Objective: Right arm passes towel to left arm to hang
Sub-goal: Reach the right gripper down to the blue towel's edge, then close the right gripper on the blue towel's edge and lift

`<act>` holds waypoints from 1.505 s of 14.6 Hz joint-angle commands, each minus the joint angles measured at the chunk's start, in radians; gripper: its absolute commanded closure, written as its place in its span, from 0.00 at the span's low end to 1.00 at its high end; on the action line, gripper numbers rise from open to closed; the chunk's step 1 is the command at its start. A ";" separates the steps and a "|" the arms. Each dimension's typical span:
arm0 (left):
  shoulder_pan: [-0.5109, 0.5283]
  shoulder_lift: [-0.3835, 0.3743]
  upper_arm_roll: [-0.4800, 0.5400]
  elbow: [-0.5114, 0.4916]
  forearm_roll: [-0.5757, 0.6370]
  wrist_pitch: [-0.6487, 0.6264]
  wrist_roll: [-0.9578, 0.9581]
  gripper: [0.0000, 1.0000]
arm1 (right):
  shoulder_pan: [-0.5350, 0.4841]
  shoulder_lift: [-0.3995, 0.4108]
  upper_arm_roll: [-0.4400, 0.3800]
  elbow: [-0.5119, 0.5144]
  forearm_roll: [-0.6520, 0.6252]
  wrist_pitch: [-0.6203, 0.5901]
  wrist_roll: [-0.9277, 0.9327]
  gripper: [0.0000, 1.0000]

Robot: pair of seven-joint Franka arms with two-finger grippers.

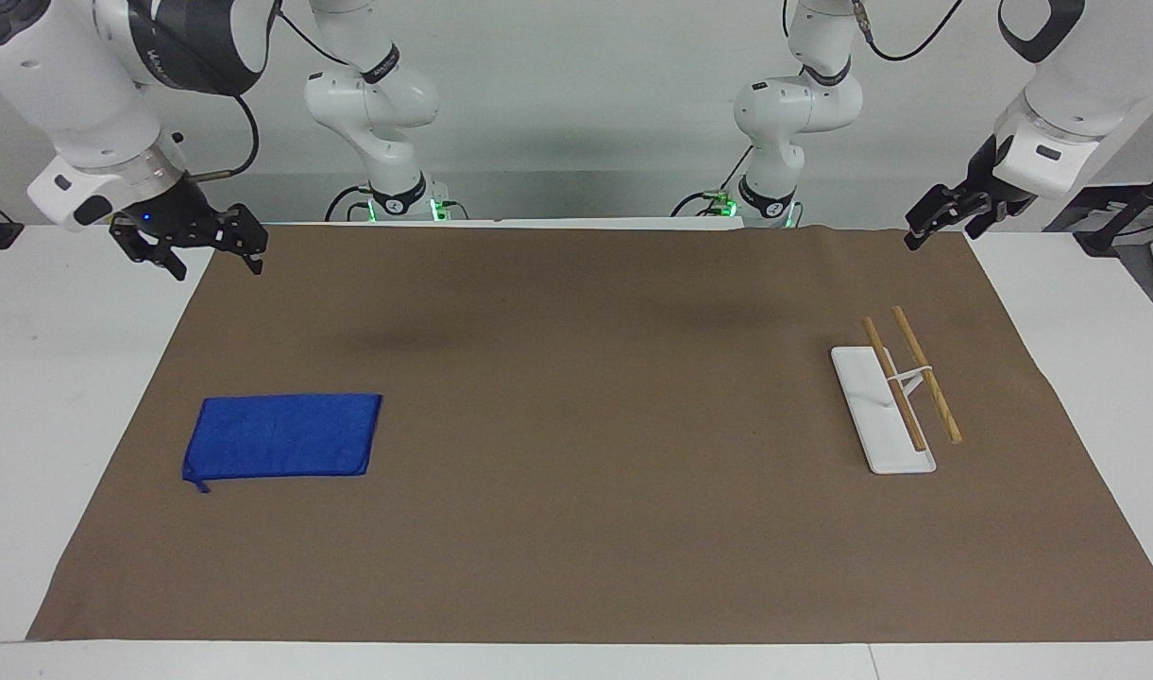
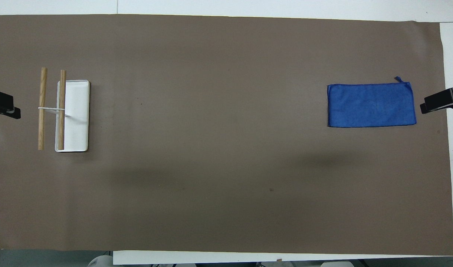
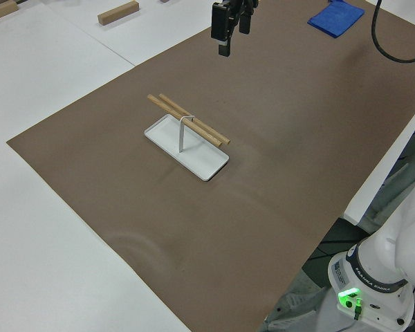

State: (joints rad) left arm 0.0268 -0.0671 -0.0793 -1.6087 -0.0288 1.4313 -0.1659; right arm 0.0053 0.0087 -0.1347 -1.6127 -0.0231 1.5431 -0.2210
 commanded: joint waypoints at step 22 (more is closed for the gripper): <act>0.004 -0.016 0.001 -0.023 -0.013 0.020 0.009 0.00 | -0.108 0.287 0.007 -0.421 0.051 0.868 -0.293 0.01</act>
State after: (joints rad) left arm 0.0268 -0.0671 -0.0793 -1.6087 -0.0288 1.4313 -0.1659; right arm -0.0852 0.2742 -0.1392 -2.0235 -0.0038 2.3660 -0.4536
